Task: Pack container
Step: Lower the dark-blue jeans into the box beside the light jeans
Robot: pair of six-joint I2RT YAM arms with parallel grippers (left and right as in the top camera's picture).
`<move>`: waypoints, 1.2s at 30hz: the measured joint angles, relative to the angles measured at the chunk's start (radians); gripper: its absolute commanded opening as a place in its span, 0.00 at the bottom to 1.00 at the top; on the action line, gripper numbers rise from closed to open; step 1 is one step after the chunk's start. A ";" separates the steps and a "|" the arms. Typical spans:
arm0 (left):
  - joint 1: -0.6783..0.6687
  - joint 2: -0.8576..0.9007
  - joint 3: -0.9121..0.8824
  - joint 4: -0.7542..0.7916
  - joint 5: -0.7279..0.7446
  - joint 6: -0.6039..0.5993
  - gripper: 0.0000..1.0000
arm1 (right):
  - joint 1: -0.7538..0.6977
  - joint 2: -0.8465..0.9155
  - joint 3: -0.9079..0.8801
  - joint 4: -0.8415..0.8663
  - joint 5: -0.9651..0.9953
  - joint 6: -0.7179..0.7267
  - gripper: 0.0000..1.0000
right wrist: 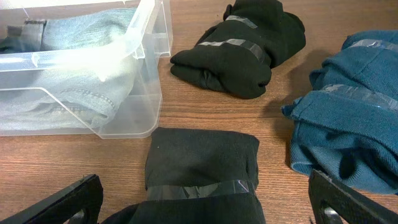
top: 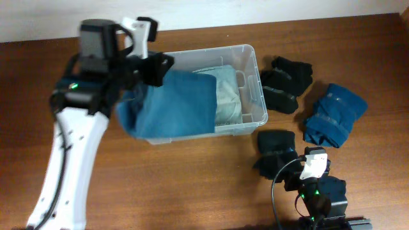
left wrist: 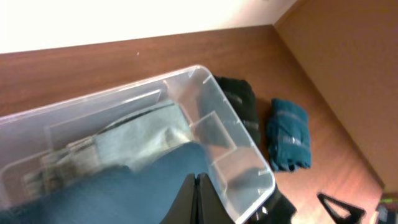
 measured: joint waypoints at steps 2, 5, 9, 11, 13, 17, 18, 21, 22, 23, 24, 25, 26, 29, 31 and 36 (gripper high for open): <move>-0.028 0.036 0.000 0.058 -0.024 -0.045 0.00 | 0.000 0.000 0.000 0.000 0.000 0.000 0.98; -0.035 0.051 0.000 0.118 -0.044 -0.096 0.00 | 0.000 0.000 0.000 0.000 0.000 0.000 0.98; -0.034 0.050 0.000 0.108 -0.059 -0.122 0.00 | 0.000 0.000 0.000 0.000 0.000 0.000 0.98; -0.030 0.050 0.000 0.066 -0.064 -0.128 0.01 | 0.000 0.000 0.000 0.000 0.000 0.000 0.98; -0.021 0.050 0.002 0.010 -0.066 -0.130 0.01 | 0.000 0.000 0.000 0.000 0.000 0.001 0.98; 0.008 0.050 0.002 -0.168 -0.054 -0.098 0.19 | 0.000 0.000 0.000 0.000 0.000 0.000 0.98; 0.013 0.049 0.002 -0.211 -0.051 -0.086 0.22 | 0.000 0.000 0.000 0.000 0.000 0.000 0.98; 0.015 0.040 0.002 -0.341 -0.051 -0.024 0.26 | 0.000 0.000 0.000 0.000 0.000 0.000 0.98; 0.015 0.035 0.002 -0.380 -0.054 -0.011 0.26 | 0.000 0.000 0.000 0.000 0.000 0.000 0.98; 0.014 0.030 0.002 -0.409 -0.059 -0.001 0.27 | 0.000 0.000 0.000 0.000 0.000 0.000 0.98; 0.014 0.024 0.002 -0.443 -0.064 0.007 0.27 | 0.000 0.000 0.000 0.000 0.000 0.000 0.99; 0.014 0.016 0.002 -0.483 -0.075 0.018 0.27 | 0.000 0.000 0.000 0.000 0.000 0.000 0.98; 0.014 0.010 0.003 -0.521 -0.091 0.024 0.27 | 0.000 0.000 0.000 0.000 0.000 0.000 0.98; 0.013 -0.001 0.003 -0.600 -0.159 0.035 0.31 | 0.000 0.000 0.000 0.000 0.000 0.000 0.98; 0.013 -0.002 0.003 -0.629 -0.217 0.050 0.32 | 0.000 0.000 0.000 0.000 0.000 0.000 0.98; 0.013 -0.002 0.003 -0.648 -0.350 0.164 0.32 | 0.000 0.000 0.000 0.000 0.000 0.000 0.98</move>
